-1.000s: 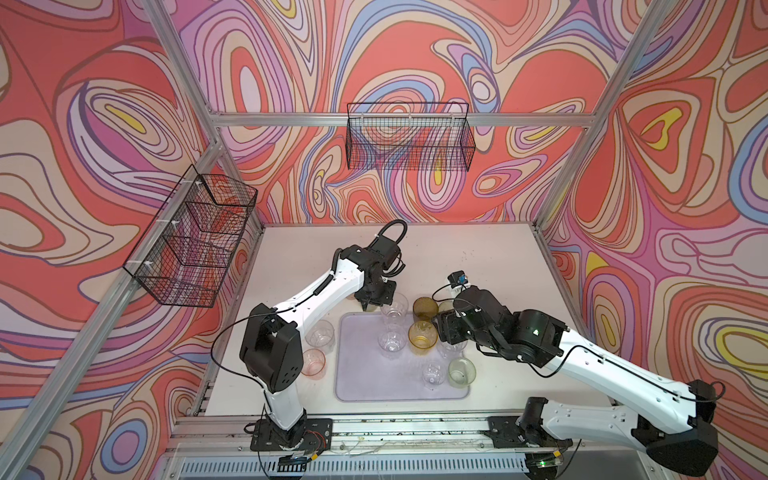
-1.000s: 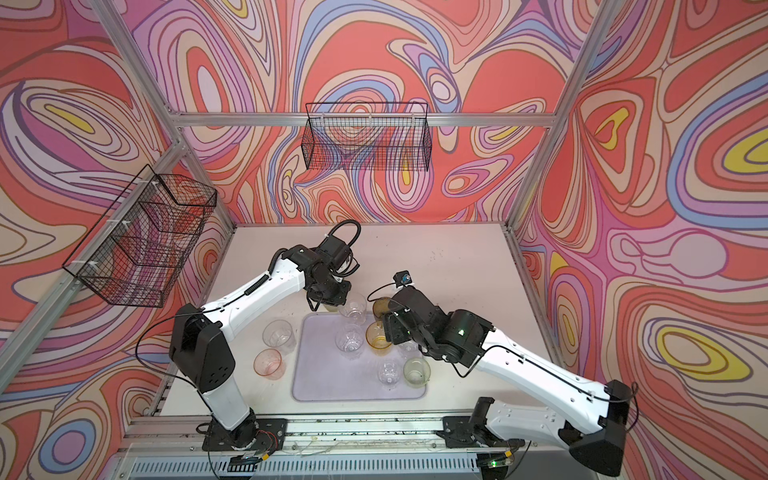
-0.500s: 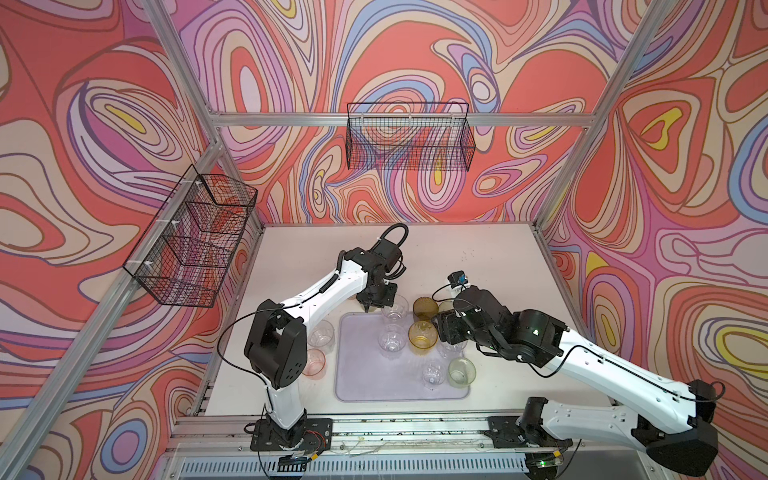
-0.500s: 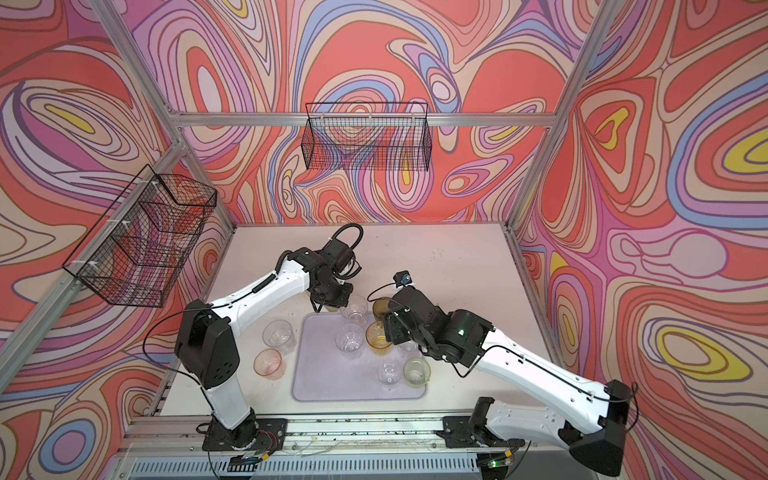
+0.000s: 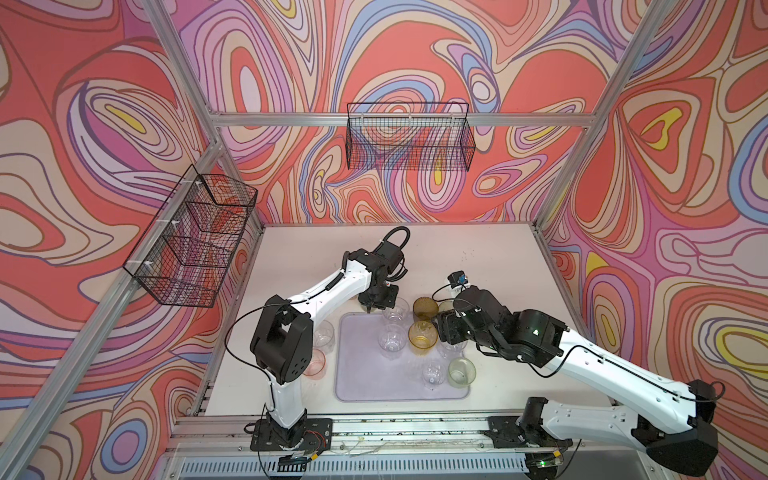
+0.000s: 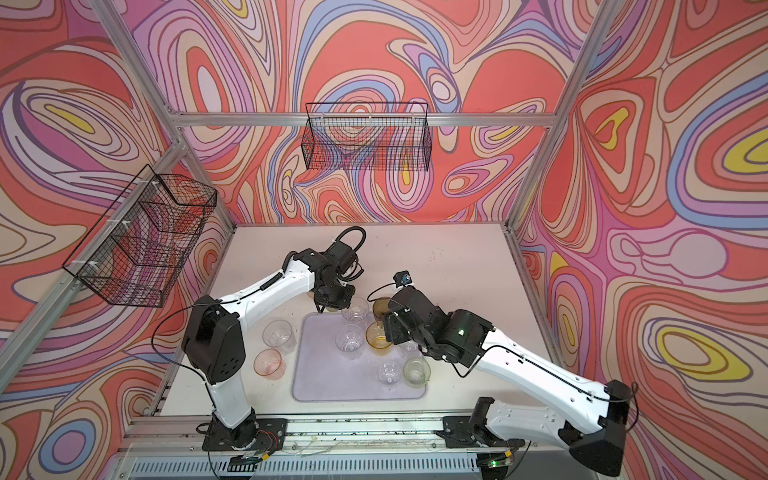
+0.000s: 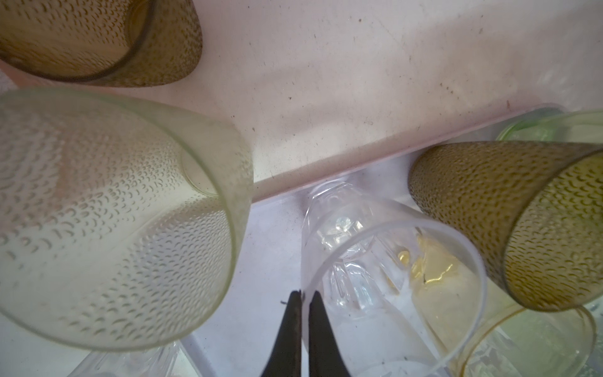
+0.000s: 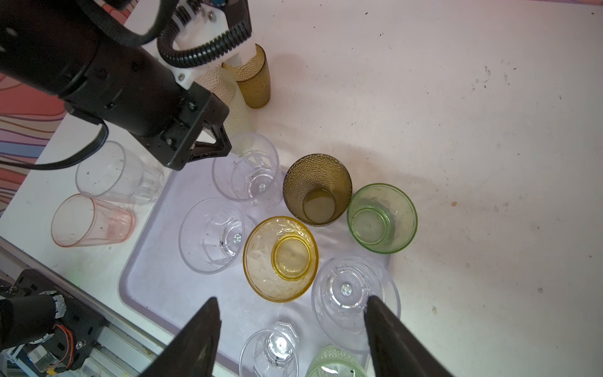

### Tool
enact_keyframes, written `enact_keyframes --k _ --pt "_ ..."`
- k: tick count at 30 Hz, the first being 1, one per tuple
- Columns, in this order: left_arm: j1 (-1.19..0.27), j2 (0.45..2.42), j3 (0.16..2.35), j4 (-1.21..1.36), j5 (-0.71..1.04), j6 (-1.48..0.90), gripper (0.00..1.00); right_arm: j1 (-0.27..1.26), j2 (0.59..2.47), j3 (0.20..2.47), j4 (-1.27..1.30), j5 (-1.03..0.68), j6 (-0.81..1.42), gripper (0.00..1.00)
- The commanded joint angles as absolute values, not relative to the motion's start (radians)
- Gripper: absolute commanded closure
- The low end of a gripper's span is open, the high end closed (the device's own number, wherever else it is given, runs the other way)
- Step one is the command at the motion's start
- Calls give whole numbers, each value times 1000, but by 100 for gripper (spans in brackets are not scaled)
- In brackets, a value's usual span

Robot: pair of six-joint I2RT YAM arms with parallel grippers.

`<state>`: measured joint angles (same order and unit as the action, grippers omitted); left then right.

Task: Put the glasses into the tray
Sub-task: 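Open the left gripper to release the clear cup on the tray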

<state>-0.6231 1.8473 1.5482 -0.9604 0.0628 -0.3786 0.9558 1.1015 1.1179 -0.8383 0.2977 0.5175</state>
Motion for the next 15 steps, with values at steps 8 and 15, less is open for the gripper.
enact_keyframes --k 8,15 --pt "-632 1872 1543 -948 71 -391 100 952 1080 1099 -838 302 523 27" --pt "-636 1879 1534 -948 64 -393 100 952 1080 1098 -840 302 520 27"
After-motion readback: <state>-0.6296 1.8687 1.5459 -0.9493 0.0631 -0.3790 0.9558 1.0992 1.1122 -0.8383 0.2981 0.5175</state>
